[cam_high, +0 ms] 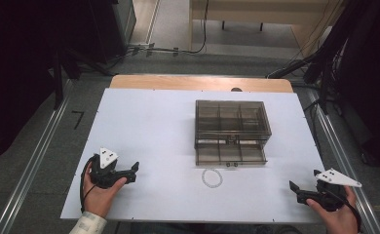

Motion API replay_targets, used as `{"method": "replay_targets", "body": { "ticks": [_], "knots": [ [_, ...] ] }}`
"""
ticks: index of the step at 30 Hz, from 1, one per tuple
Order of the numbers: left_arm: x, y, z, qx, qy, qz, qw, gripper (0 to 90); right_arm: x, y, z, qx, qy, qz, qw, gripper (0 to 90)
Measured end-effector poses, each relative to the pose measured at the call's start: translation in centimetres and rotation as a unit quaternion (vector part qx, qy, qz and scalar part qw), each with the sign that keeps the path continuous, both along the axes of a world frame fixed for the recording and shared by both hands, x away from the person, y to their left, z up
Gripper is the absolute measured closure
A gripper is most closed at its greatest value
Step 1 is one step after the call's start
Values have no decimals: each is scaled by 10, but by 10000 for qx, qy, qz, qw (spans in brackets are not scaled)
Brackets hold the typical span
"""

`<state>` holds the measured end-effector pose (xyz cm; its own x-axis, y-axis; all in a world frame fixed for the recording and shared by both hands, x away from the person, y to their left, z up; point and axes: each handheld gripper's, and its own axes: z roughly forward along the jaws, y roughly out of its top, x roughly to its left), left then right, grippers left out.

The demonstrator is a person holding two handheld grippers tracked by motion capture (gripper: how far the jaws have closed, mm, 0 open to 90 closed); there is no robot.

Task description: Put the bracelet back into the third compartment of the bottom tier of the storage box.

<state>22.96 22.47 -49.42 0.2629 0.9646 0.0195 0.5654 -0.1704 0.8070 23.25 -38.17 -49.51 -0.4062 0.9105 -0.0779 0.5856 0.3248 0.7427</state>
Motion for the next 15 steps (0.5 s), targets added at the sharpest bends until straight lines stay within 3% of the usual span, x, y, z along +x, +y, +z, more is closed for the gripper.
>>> {"method": "replay_targets", "body": {
  "ticks": [6, 15],
  "knots": [
    [-2, -3, 3, -235, 20, -50, 9997, 38, 0, 0, 0, 2, -14, 0, 10000, 25],
    [-6, -20, 7, -118, 29, -316, 9994, 43, 1, 0, 0, -1, 7, -15, 10000, 25]
  ]
}}
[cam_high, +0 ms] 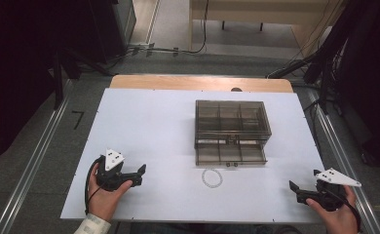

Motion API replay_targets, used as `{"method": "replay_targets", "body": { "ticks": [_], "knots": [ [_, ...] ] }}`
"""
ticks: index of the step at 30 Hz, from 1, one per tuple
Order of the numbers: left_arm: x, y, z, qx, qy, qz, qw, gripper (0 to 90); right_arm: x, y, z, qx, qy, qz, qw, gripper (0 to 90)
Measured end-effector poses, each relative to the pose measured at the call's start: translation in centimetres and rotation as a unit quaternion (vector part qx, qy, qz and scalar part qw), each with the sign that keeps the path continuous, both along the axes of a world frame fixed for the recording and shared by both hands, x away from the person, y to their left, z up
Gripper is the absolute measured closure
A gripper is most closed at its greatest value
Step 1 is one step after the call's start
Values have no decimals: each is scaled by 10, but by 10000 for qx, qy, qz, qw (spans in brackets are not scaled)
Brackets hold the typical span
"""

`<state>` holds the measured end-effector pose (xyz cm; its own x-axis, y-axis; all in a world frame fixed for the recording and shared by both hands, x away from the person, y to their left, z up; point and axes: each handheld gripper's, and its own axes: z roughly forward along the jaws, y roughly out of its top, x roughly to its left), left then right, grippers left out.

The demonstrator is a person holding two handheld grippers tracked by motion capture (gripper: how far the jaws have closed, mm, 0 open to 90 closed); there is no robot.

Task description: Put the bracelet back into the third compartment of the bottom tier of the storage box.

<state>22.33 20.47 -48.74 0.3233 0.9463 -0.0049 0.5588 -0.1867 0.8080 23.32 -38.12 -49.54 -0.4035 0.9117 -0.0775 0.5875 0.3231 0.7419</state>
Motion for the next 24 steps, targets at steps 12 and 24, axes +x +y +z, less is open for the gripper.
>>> {"method": "replay_targets", "body": {
  "ticks": [12, 24],
  "knots": [
    [1, -10, -1, 107, -28, -89, 9999, 43, 0, 0, 0, -10, 17, 11, 10000, 25],
    [0, -14, -1, 134, -39, -153, 9998, 43, 1, 0, 0, -32, 9, 25, 10000, 25]
  ]
}}
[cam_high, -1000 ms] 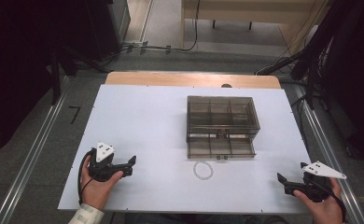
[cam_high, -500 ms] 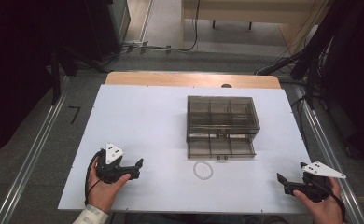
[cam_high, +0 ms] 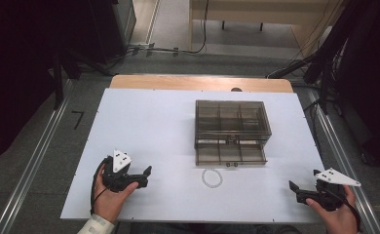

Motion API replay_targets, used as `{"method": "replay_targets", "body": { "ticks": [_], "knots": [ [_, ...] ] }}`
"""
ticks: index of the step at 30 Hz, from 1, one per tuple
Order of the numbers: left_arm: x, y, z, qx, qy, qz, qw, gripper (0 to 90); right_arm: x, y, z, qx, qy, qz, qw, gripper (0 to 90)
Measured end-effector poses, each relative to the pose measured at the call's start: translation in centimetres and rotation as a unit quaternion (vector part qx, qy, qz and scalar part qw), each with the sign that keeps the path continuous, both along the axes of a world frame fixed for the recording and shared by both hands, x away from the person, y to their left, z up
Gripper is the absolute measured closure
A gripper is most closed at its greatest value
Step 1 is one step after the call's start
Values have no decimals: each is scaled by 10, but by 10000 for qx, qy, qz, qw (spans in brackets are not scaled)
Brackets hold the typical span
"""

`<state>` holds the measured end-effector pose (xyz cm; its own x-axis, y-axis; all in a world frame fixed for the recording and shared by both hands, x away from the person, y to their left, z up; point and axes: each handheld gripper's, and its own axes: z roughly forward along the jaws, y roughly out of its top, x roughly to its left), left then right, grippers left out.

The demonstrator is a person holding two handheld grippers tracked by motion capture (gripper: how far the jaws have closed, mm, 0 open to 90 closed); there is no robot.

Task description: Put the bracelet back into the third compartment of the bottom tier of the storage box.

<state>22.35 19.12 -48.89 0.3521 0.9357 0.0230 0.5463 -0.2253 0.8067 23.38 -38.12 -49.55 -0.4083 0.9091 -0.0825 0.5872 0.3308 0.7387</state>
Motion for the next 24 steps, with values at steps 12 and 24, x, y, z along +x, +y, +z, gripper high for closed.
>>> {"method": "replay_targets", "body": {
  "ticks": [12, 24],
  "knots": [
    [0, -7, 0, 0, -11, -105, 9999, 43, 0, 0, 0, -3, -9, -2, 10000, 25],
    [2, -13, 1, -52, -21, -169, 9998, 43, 1, 0, 0, -2, 0, -15, 10000, 25]
  ]
}}
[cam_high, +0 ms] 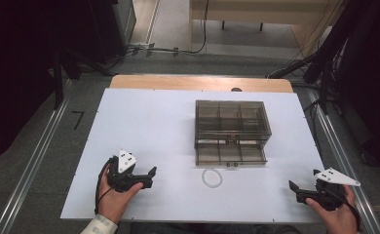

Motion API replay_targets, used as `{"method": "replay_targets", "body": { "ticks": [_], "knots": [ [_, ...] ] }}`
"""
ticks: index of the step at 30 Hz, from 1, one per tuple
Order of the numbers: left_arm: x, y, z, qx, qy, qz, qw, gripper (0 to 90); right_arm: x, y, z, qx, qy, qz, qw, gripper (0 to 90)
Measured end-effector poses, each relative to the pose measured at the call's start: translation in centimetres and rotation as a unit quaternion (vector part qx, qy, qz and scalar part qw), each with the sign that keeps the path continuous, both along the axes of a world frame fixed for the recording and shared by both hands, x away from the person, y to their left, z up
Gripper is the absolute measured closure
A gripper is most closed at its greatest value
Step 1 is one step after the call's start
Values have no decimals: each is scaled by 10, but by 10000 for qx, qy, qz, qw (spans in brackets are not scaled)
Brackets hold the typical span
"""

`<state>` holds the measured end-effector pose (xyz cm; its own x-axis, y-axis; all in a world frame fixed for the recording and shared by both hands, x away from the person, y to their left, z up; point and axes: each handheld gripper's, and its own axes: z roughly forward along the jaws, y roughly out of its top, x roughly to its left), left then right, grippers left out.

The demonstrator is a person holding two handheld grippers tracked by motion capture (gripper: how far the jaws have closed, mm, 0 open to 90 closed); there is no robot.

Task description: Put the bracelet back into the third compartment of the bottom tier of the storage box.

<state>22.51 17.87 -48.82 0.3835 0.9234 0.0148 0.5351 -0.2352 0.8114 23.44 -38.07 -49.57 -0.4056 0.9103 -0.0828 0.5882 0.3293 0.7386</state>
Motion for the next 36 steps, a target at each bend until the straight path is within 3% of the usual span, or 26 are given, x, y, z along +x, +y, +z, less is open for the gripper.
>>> {"method": "replay_targets", "body": {
  "ticks": [36],
  "knots": [
    [8, -24, 2, -158, 172, -275, 9993, 43, 1, 0, -1, -19, 21, 10, 10000, 25]
  ]
}}
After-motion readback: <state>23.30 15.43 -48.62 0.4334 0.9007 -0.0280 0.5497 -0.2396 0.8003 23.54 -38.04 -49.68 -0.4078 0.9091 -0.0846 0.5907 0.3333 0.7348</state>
